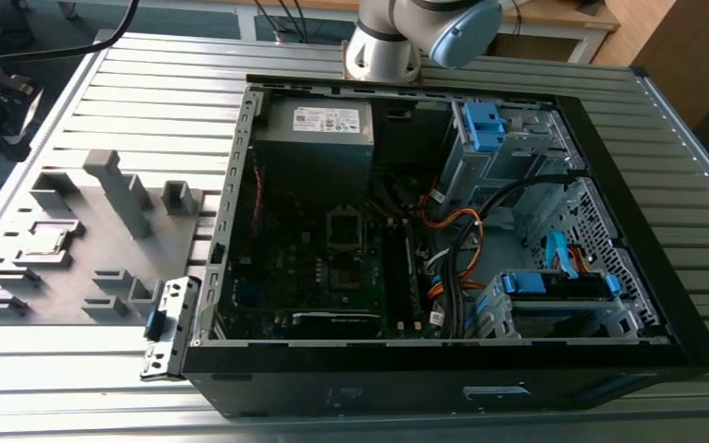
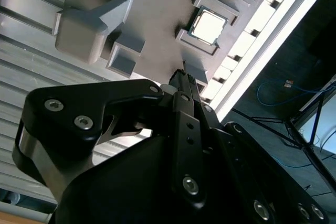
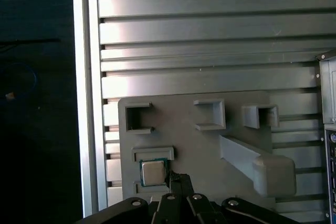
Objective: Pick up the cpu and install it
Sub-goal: 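Pick up the cpu and move it towards the insertion slot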
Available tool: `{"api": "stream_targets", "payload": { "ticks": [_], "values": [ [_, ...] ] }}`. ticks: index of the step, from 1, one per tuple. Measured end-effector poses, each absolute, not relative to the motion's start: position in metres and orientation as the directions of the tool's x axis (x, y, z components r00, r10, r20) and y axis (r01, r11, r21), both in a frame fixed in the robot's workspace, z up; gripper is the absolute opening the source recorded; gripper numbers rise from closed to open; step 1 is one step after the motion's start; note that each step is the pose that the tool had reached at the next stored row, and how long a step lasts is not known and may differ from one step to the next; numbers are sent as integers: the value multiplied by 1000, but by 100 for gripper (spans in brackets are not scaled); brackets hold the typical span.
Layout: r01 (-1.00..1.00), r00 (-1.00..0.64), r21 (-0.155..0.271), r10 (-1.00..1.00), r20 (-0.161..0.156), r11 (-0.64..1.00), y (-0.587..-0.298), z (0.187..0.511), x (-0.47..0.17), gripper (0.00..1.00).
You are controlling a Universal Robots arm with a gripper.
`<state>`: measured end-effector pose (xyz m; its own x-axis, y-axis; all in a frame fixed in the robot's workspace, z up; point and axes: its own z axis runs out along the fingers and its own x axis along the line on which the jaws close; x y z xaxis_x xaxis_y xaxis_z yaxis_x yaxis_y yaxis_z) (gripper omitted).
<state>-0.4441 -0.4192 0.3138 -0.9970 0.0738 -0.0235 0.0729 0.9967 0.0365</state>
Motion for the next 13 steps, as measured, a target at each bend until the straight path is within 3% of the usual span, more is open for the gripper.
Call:
{"api": "stream_targets", "payload": {
  "ticks": [13],
  "values": [
    [53,-998,36,54,-24,998,-419,305,-459,11]
  ]
}}
